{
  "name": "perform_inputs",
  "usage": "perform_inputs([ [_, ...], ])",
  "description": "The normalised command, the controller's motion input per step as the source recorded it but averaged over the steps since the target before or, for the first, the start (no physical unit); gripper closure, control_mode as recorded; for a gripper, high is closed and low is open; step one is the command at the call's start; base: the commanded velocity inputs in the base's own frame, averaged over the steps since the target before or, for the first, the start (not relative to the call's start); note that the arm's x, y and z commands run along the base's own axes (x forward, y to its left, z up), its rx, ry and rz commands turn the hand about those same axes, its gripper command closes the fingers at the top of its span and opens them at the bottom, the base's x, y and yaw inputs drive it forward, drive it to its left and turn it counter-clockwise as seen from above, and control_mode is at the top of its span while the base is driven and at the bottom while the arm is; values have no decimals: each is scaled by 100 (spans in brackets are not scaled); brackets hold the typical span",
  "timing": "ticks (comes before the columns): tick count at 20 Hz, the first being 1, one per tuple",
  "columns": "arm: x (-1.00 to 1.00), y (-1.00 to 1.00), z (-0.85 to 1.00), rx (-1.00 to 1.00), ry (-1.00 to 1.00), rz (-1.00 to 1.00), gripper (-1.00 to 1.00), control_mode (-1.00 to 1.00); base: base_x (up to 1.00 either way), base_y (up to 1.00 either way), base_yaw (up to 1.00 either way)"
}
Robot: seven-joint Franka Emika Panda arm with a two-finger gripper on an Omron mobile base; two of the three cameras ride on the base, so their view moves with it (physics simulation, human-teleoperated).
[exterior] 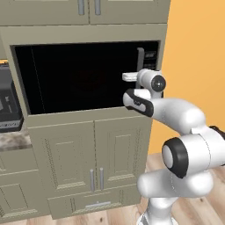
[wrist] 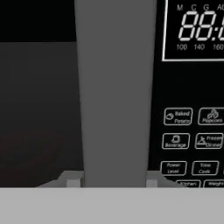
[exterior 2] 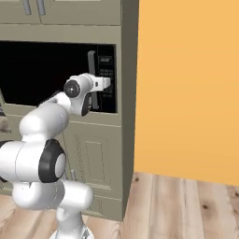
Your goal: The microwave is finished heating the chicken drumstick and sweet potato. Take the bowl containing the food and place it on the dining counter.
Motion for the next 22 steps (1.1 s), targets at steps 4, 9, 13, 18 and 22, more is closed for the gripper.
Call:
perform_inputs([
  [4, -6, 1, 0, 0, 0, 0, 100, -100, 0, 0, 0],
  [9, -73, 2, 9, 0, 0, 0, 100, -100, 0, 0, 0],
  [13, -100, 28, 41, 0, 0, 0, 100, -100, 0, 0, 0],
  [18, -100, 78, 74, 0, 0, 0, 100, -100, 0, 0, 0],
  [22, -100, 100, 88, 0, 0, 0, 100, -100, 0, 0, 0],
])
